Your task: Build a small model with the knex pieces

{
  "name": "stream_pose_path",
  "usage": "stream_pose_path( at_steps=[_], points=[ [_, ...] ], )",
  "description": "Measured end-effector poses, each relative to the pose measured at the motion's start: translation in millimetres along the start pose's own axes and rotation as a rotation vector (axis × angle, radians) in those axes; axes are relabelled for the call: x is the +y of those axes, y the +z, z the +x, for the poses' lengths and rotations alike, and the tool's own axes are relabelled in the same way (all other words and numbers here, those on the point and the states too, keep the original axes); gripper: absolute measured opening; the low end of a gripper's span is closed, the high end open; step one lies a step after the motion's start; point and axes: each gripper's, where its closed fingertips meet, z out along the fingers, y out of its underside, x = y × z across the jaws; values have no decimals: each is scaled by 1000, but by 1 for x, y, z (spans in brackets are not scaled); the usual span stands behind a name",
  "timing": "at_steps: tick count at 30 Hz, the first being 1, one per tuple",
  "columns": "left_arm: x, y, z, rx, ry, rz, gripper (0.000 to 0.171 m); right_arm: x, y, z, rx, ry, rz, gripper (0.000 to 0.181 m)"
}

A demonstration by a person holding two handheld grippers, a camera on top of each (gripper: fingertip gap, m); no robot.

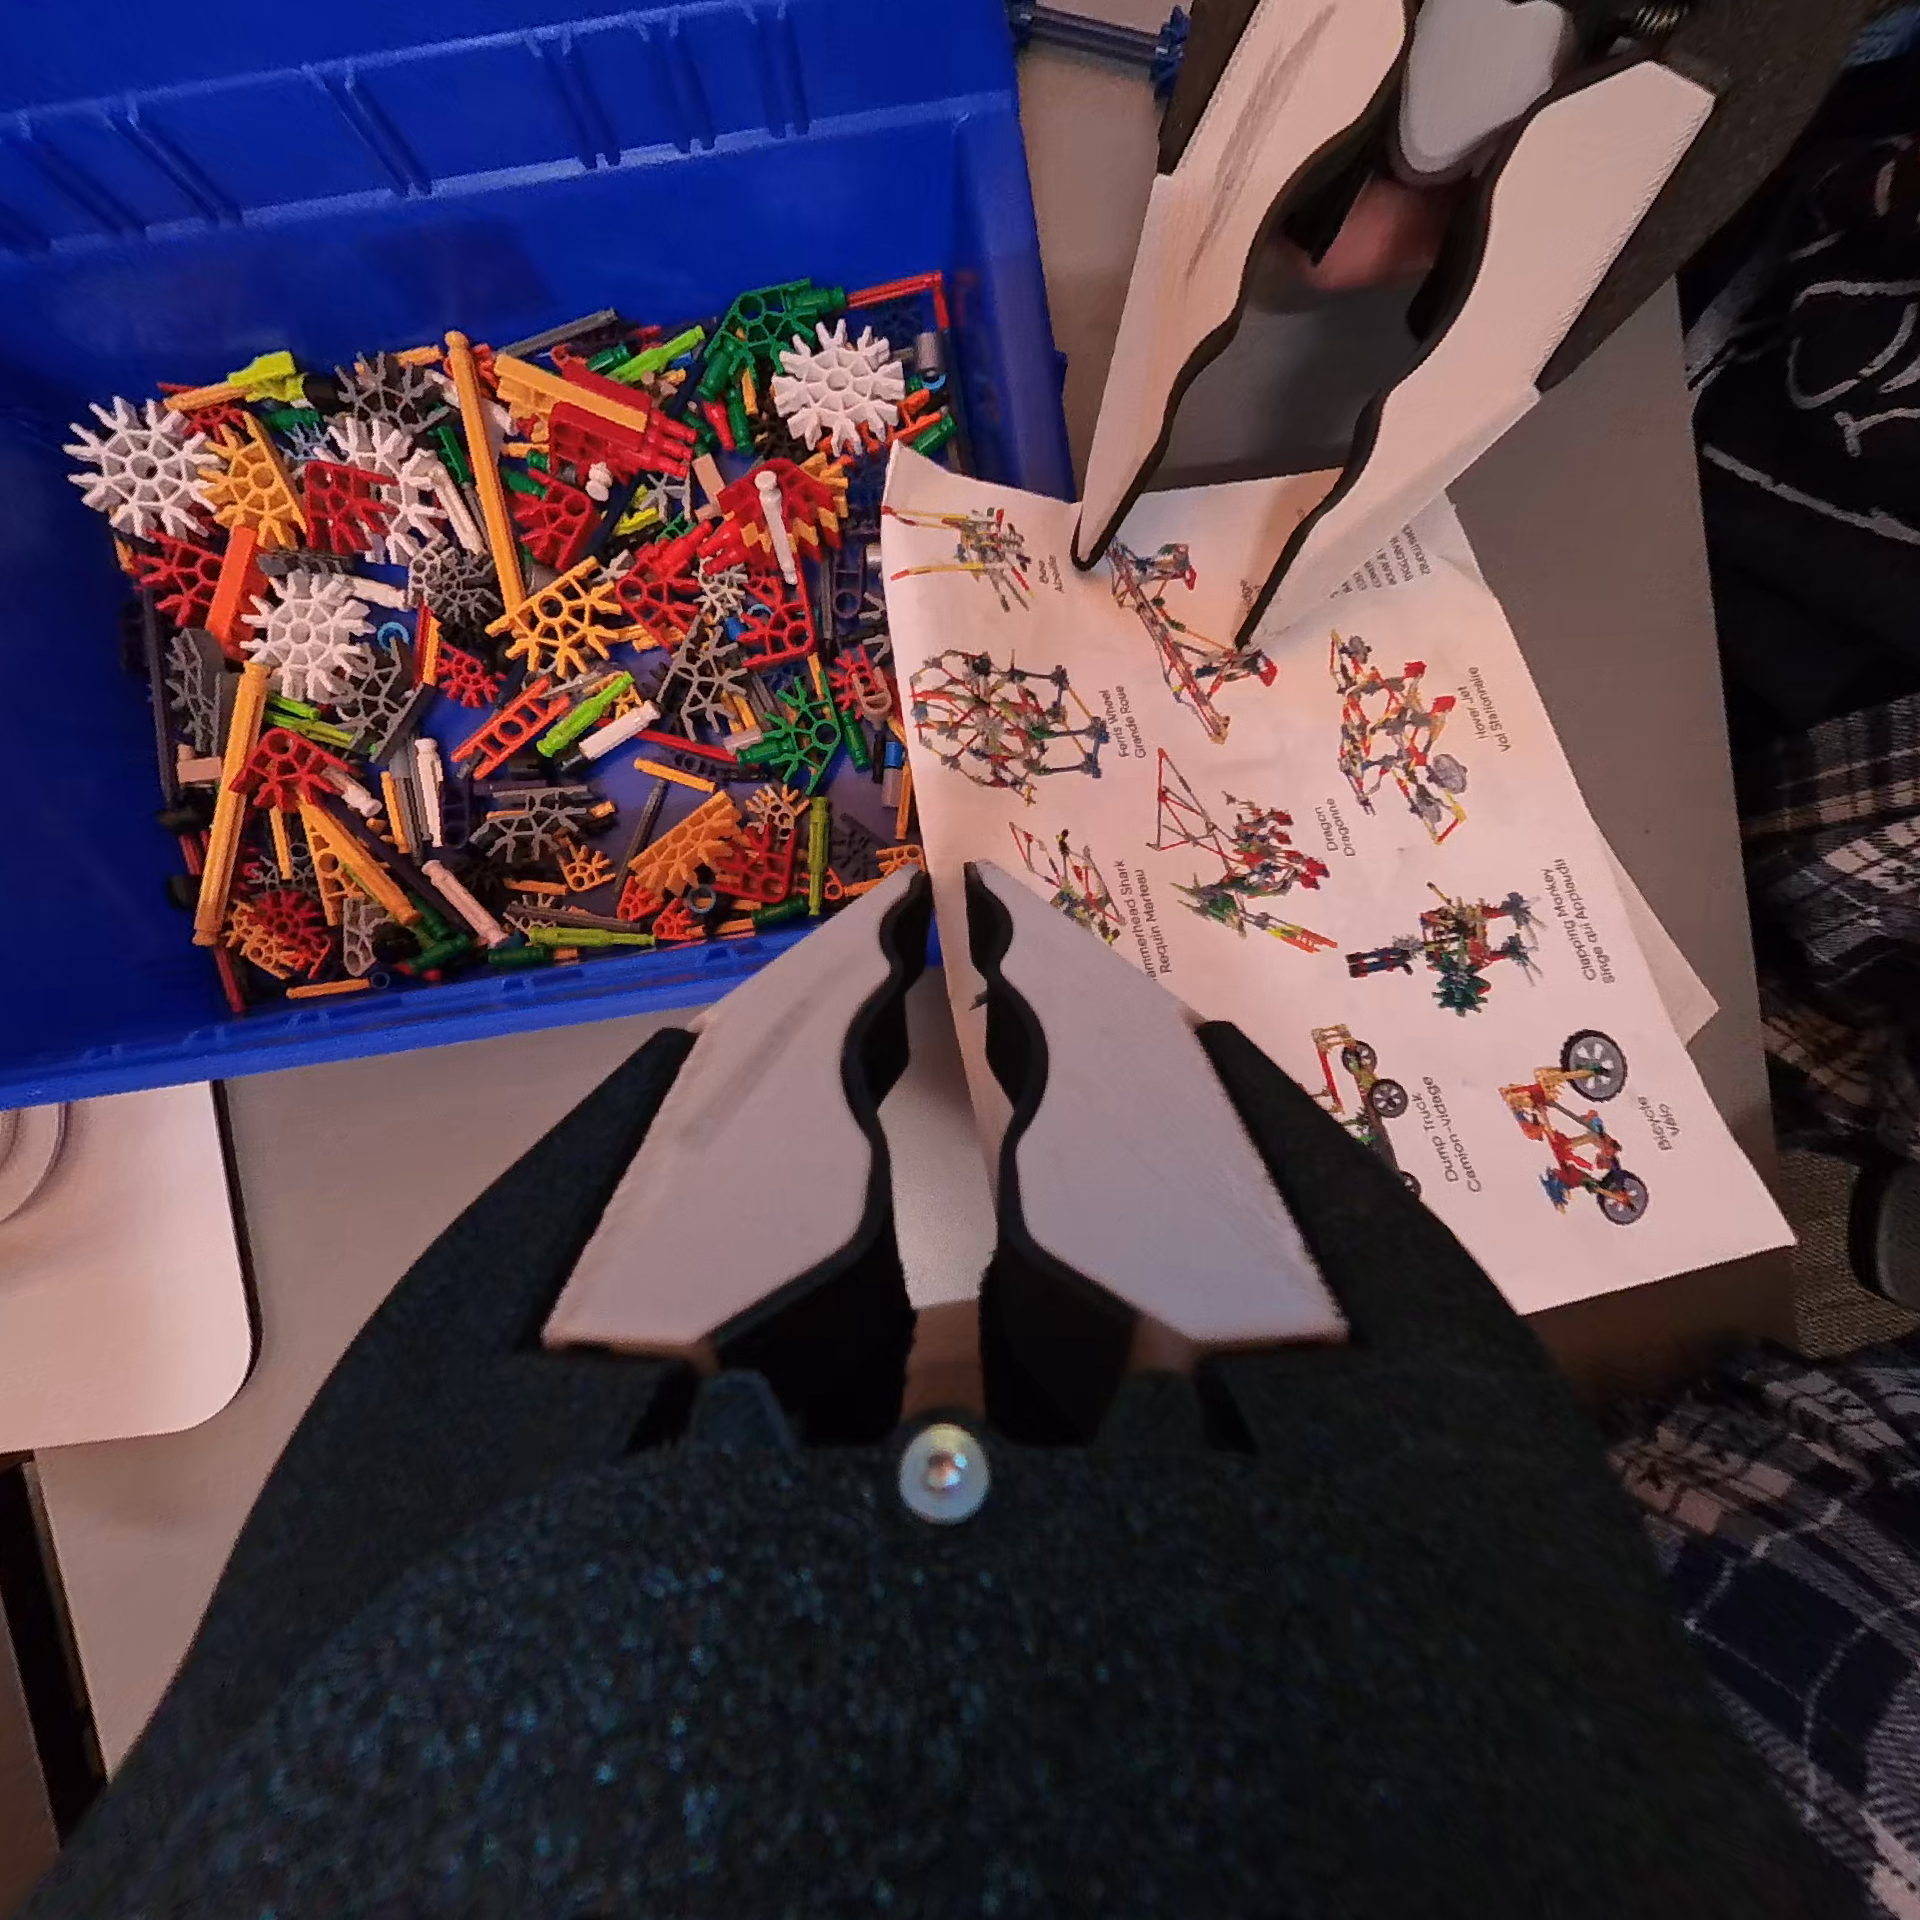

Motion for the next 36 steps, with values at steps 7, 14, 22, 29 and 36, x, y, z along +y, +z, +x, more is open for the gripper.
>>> stream_pose_path(
  at_steps=[7, 14, 22, 29, 36],
  points=[
    [0, 0, 0, 3, 0, 0, 6, 1, 0, -1, 6, 1, 4, 36],
    [1, 1, -1, 3, 0, -2, 6, 1, 0, -1, 6, 1, 5, 36],
    [1, 1, -1, 3, -1, -1, 6, 2, 1, -2, 4, 2, 3, 36],
    [1, 1, -1, 3, -1, -2, 6, 2, 1, -3, 3, 1, 2, 36],
    [1, 1, -1, 3, -1, -4, 6, 3, 1, -4, 3, 1, 3, 36]
  ],
)
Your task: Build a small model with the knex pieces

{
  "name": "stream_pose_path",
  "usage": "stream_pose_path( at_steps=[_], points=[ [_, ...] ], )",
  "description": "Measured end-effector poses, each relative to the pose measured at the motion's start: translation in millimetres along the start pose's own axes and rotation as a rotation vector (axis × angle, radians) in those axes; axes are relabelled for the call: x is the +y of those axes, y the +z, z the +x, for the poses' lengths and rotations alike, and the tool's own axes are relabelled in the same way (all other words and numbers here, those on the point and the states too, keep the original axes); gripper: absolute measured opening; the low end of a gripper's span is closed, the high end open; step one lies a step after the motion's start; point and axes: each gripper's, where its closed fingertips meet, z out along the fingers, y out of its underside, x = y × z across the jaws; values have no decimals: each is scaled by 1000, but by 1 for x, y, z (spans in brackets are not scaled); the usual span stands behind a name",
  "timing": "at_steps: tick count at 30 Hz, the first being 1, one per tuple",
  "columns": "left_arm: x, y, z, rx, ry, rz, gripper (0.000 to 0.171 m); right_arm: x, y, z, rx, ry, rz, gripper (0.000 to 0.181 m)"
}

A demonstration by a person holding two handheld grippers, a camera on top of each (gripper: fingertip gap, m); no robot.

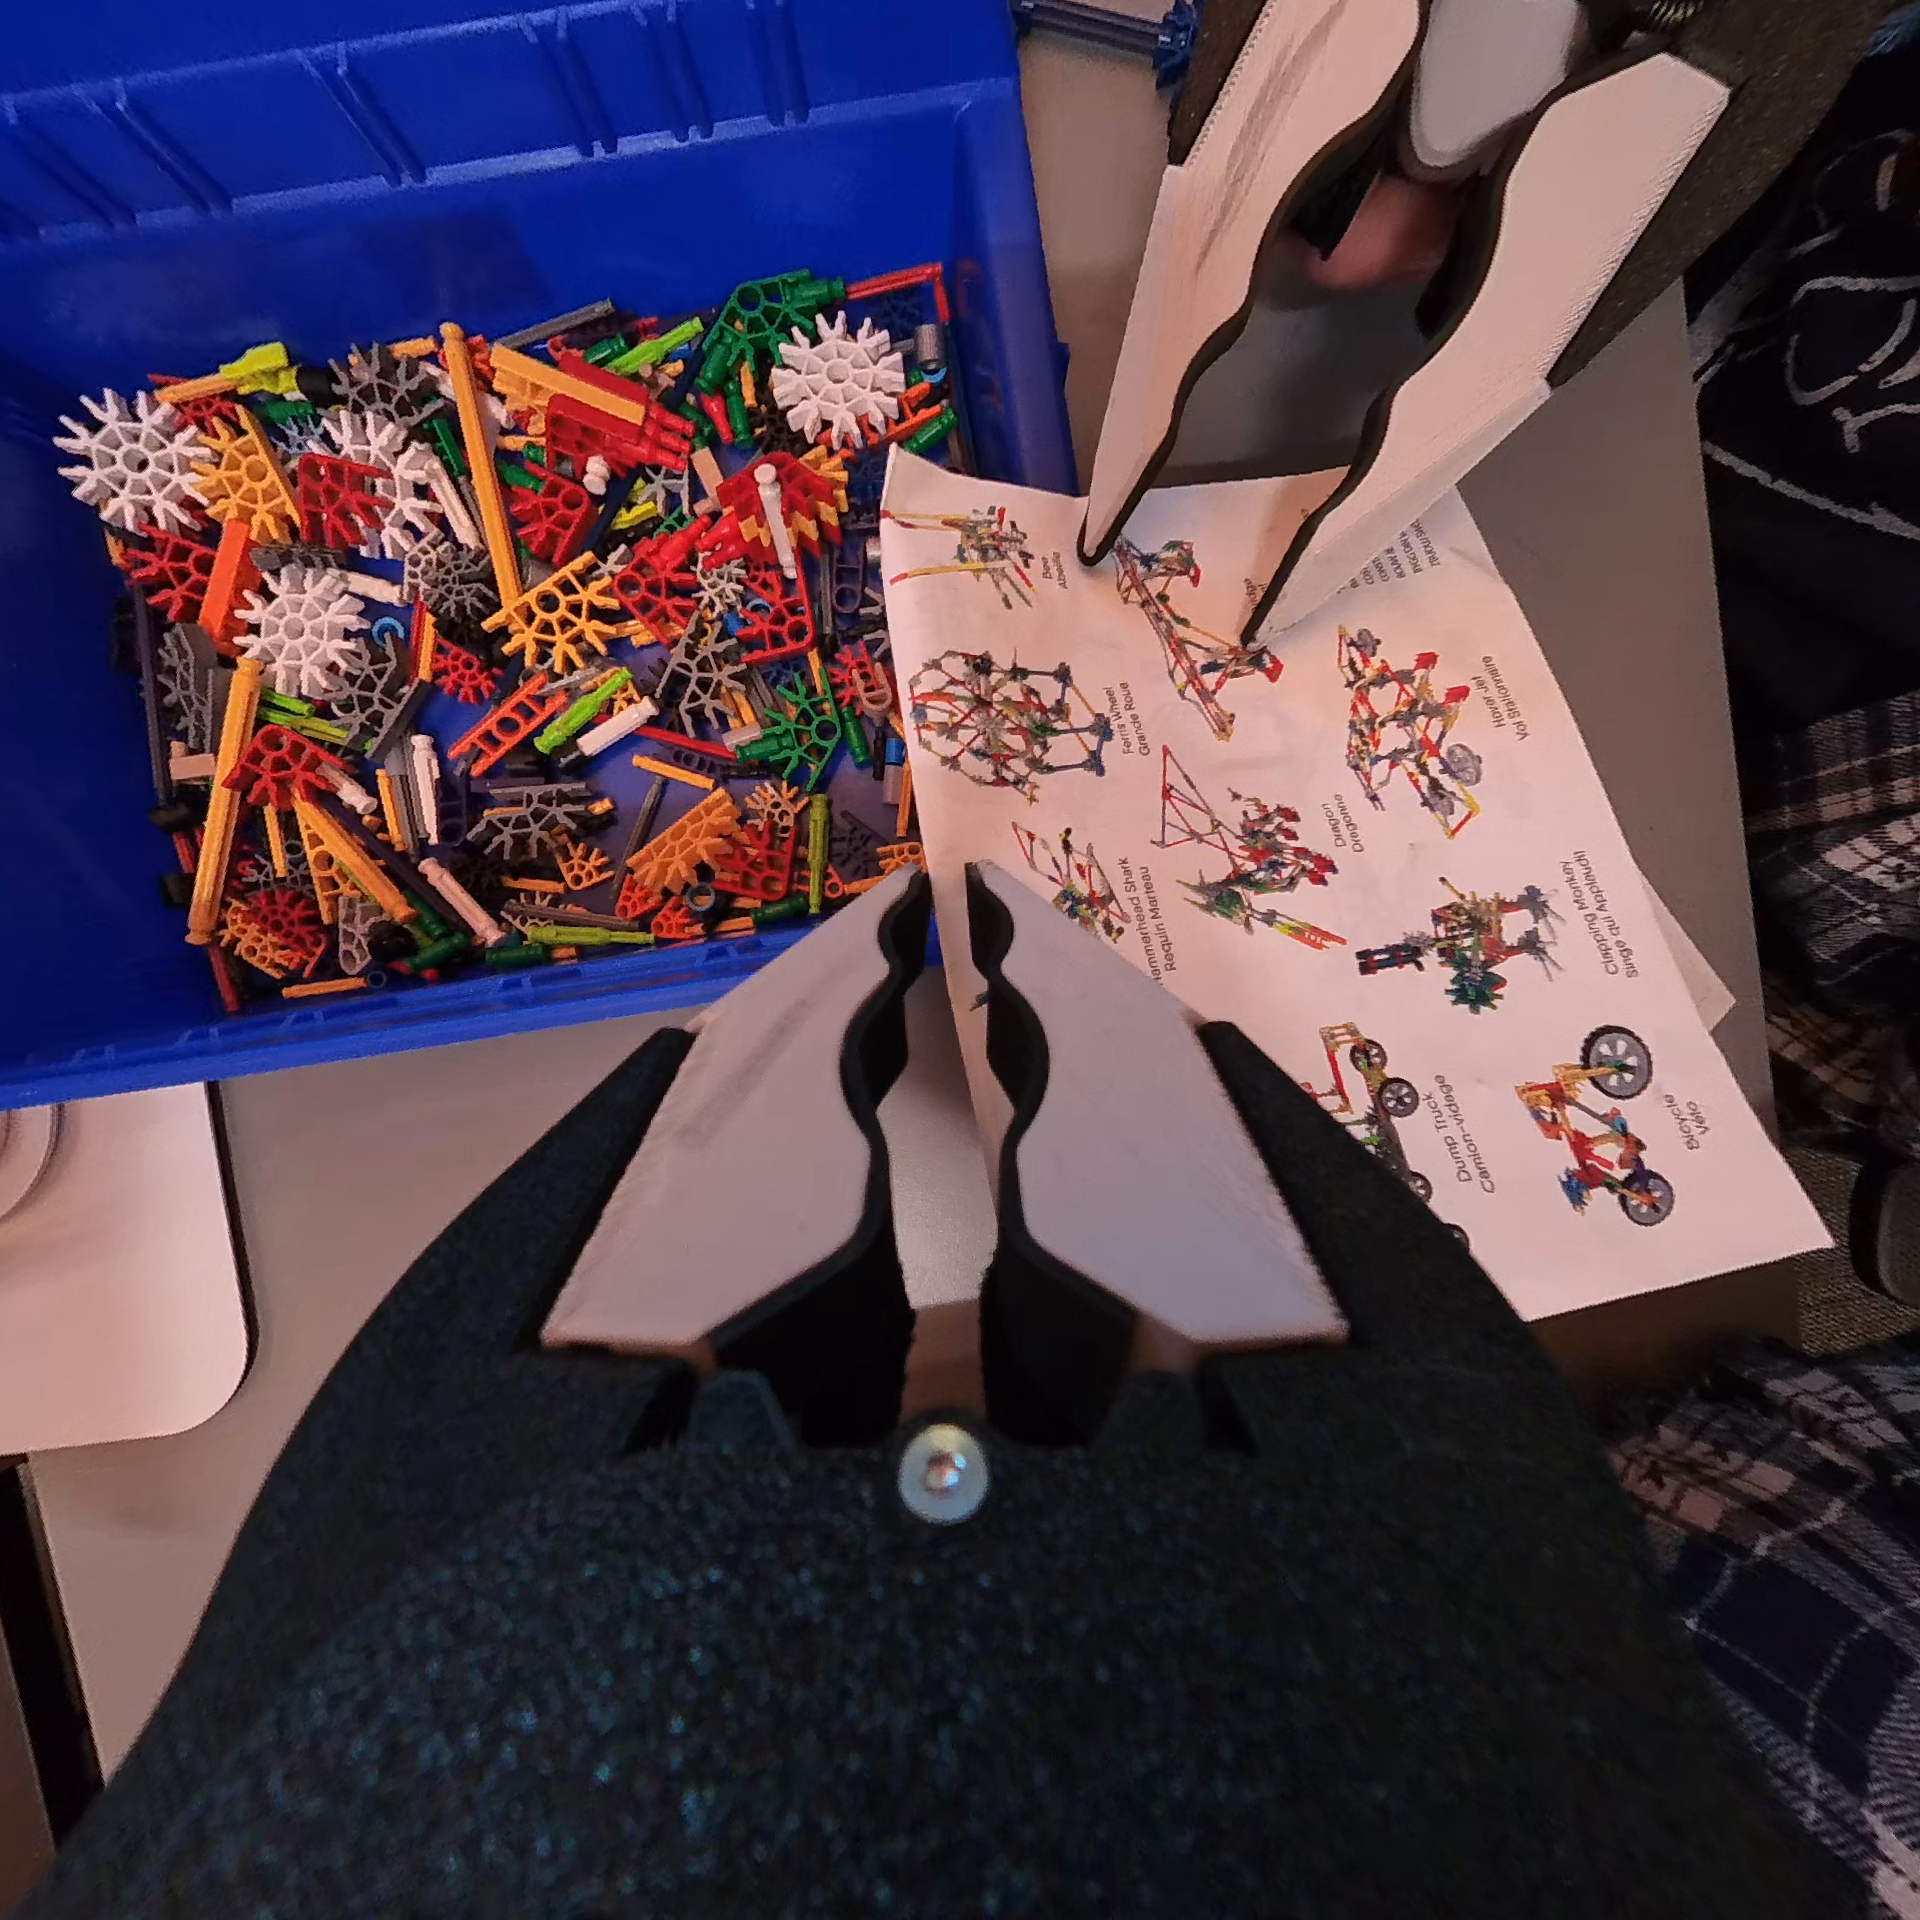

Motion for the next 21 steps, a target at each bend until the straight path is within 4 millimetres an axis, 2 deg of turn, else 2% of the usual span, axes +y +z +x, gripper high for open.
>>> stream_pose_path(
  at_steps=[21],
  points=[
    [1, 0, 4, 21, -4, -2, 7, 3, 0, -7, -25, -1, -6, 36]
  ],
)
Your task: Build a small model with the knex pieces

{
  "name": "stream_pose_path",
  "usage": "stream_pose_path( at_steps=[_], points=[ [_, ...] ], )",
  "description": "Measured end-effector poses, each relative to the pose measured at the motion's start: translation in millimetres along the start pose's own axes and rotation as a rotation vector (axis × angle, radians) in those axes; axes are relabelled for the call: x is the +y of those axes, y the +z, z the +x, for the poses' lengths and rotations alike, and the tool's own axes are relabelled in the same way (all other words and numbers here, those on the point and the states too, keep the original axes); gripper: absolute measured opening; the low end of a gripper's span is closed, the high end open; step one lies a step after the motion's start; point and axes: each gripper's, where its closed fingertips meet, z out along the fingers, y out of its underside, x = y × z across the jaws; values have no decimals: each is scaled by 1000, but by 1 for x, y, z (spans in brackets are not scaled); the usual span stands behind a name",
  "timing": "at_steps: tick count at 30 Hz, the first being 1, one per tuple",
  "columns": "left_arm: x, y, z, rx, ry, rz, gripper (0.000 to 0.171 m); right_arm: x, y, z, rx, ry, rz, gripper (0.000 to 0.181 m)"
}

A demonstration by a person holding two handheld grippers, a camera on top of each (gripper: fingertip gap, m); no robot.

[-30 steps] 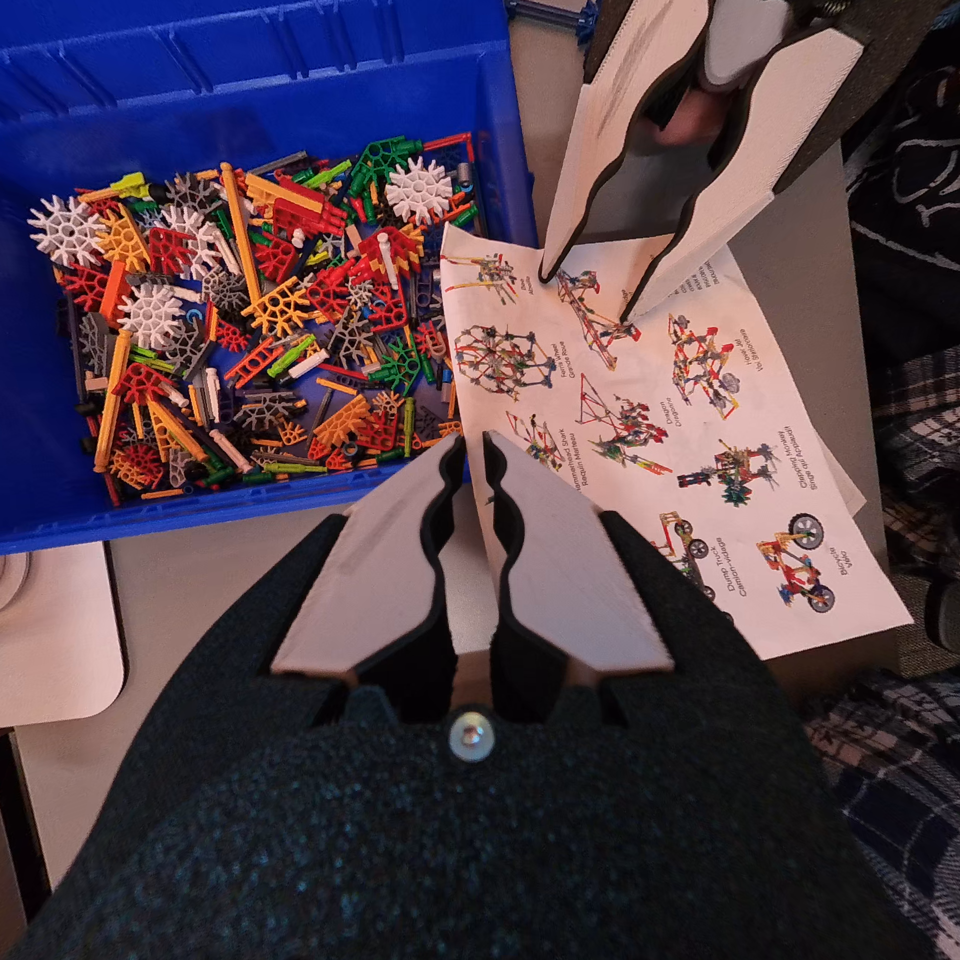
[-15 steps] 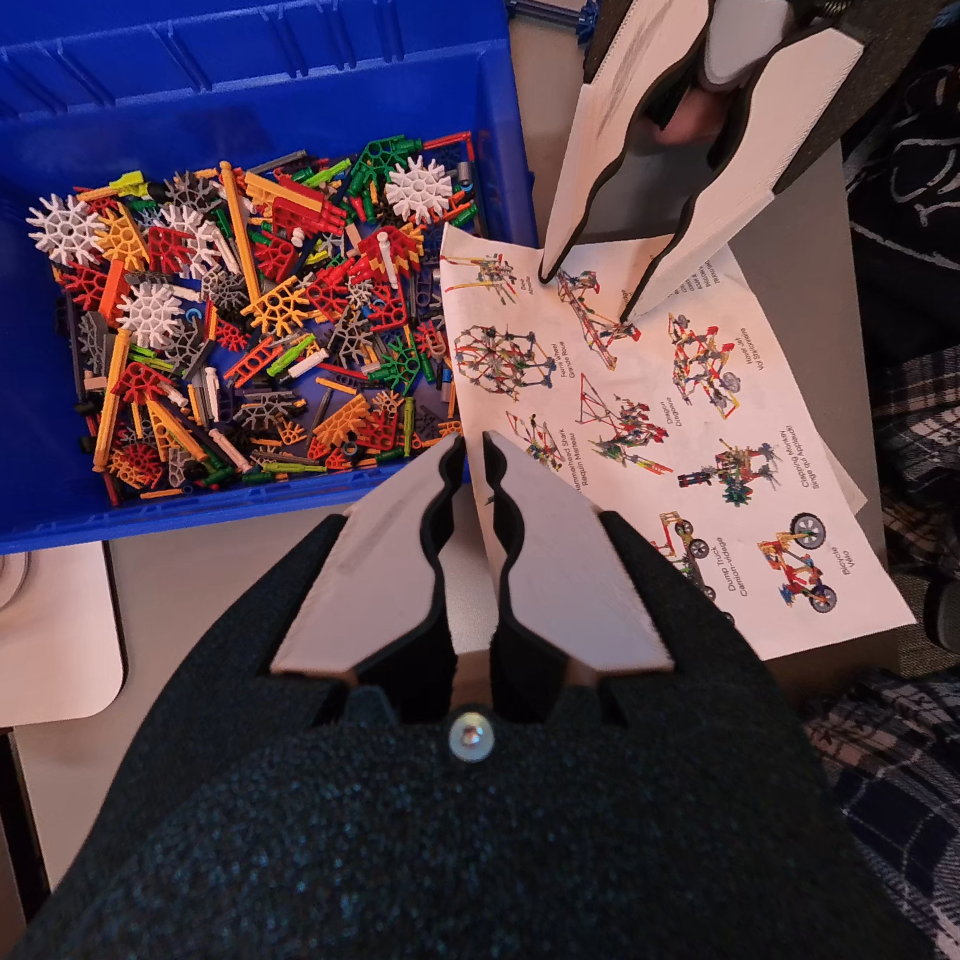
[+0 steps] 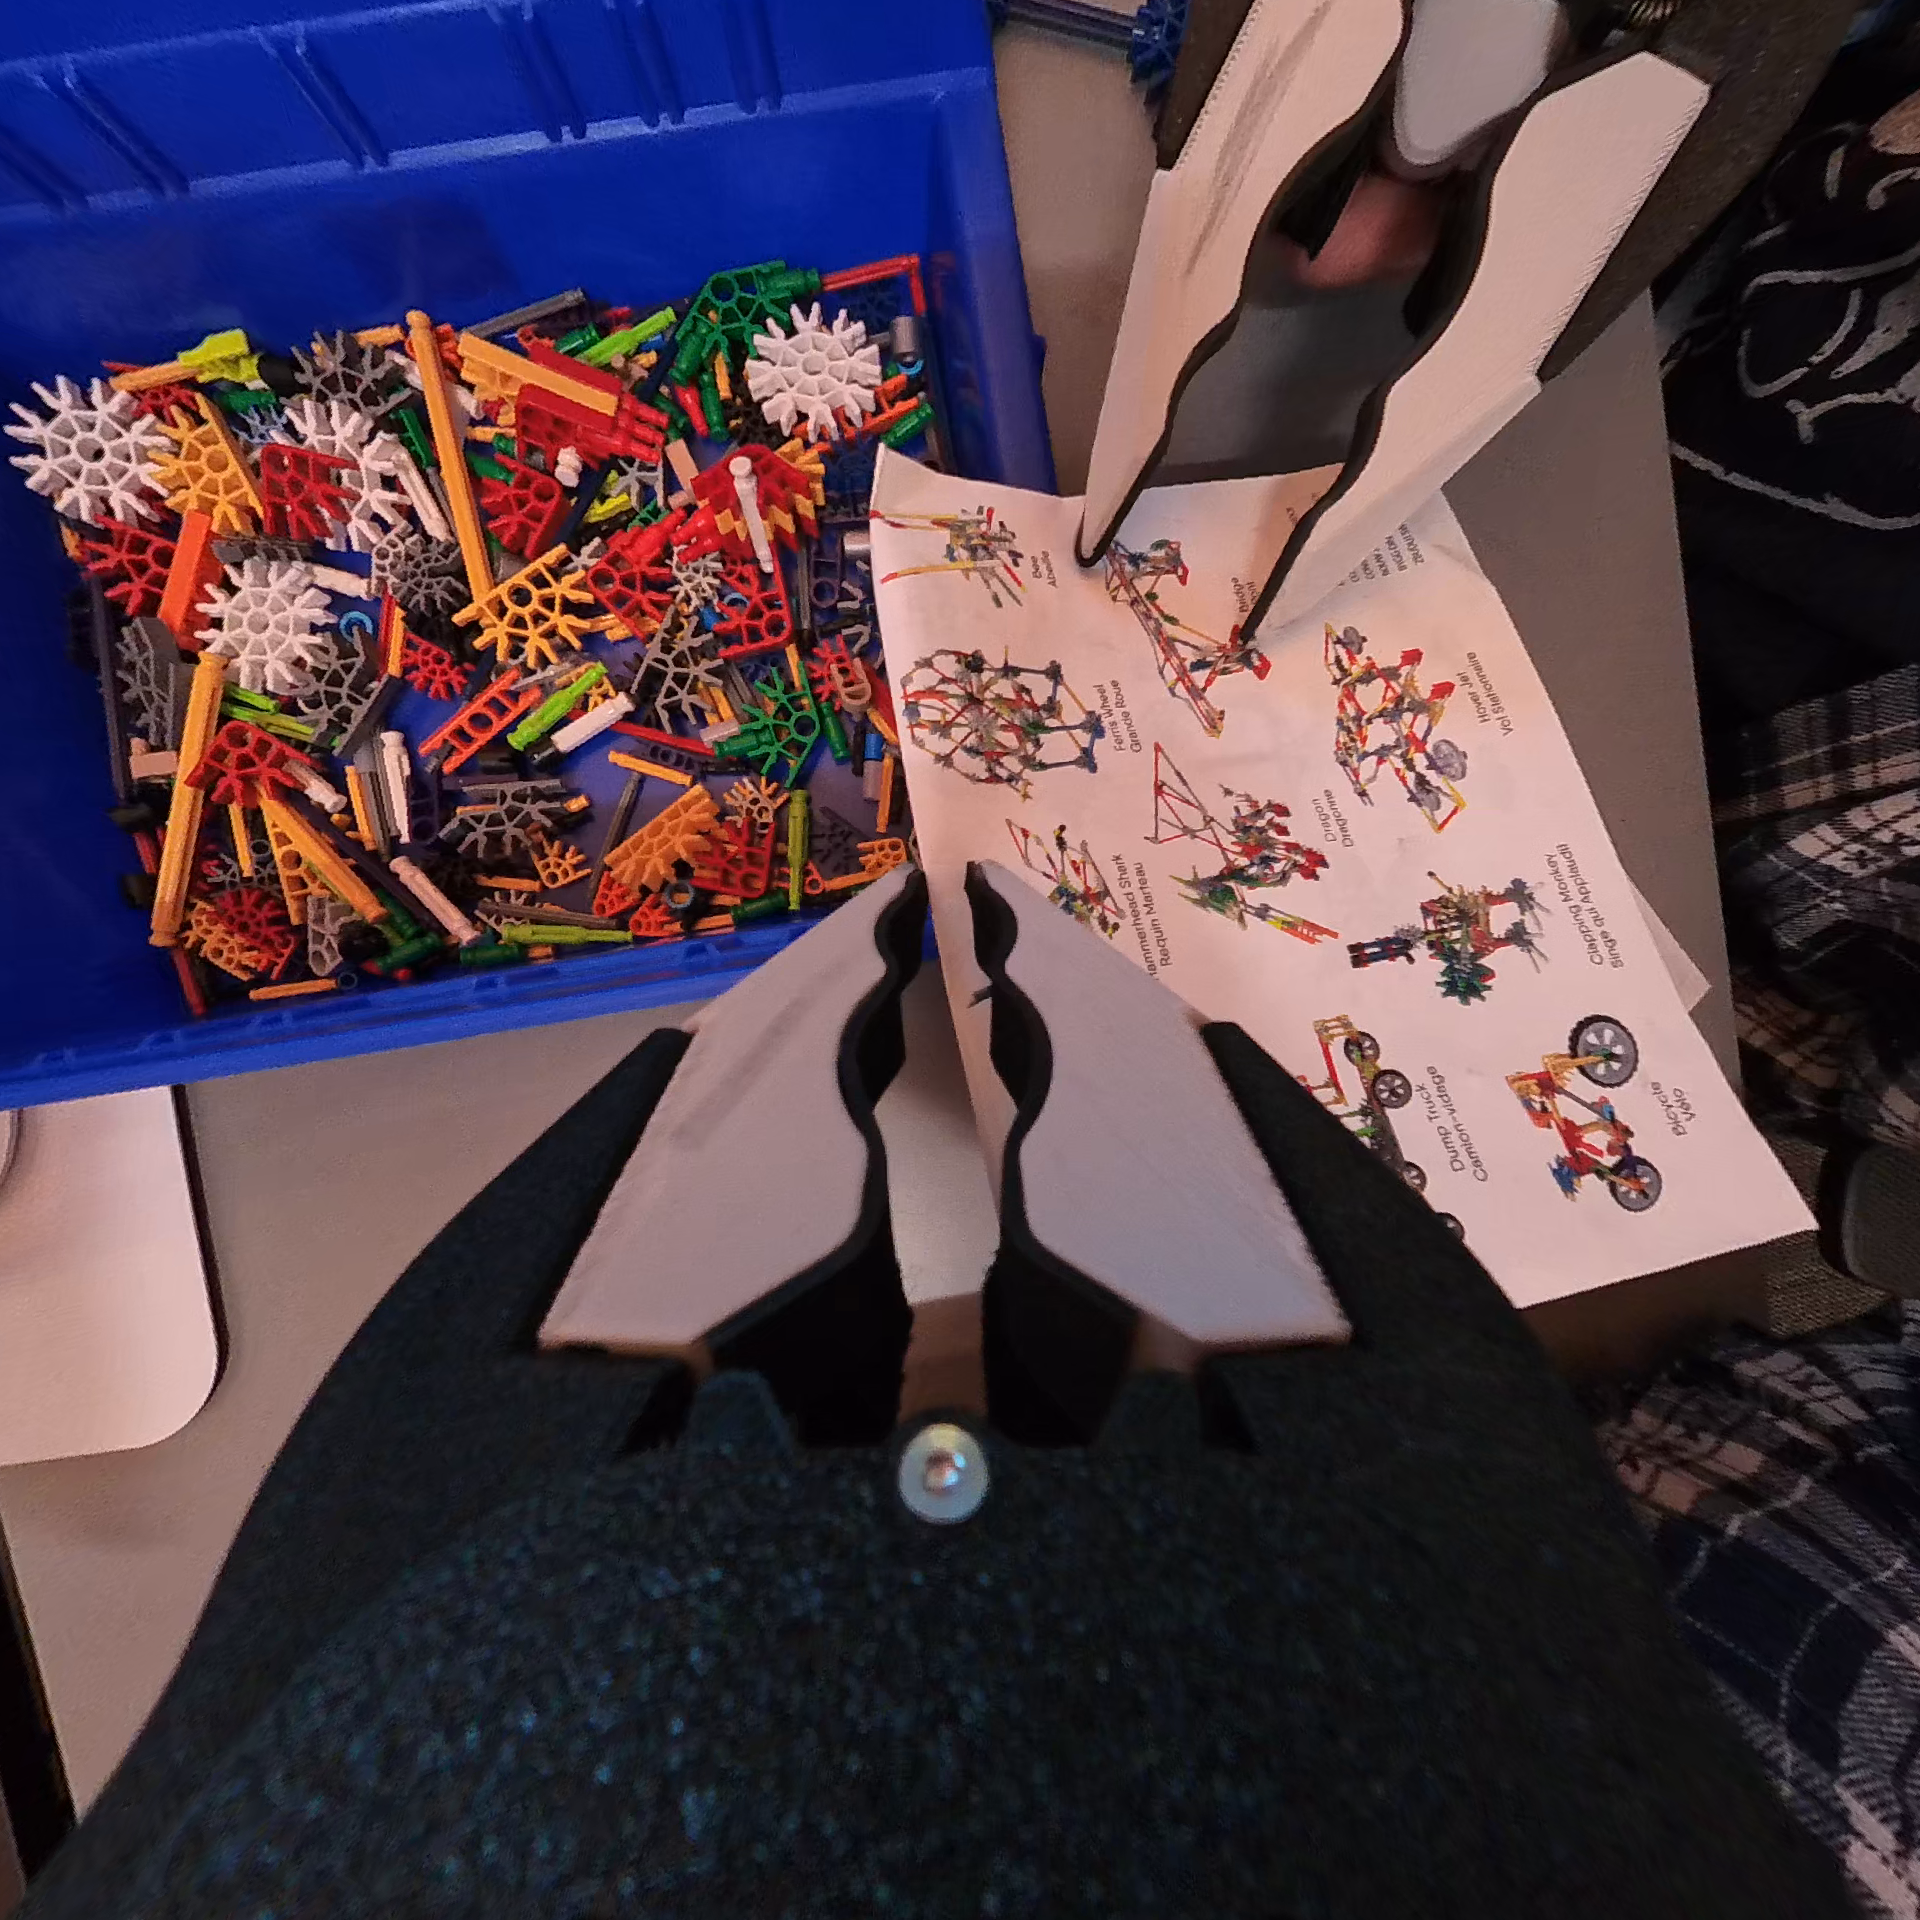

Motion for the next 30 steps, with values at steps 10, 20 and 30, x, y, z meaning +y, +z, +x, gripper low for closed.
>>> stream_pose_path(
  at_steps=[10, 20, 30],
  points=[
    [1, -2, -2, -18, -2, 3, 11, -7, -6, -4, -7, -23, 13, 37],
    [4, -10, -8, -62, -4, 11, 18, -19, -11, -11, -20, -50, 50, 37],
    [14, -11, -11, -82, -50, -26, 23, -14, -11, -29, -82, -44, 49, 39]
  ],
)
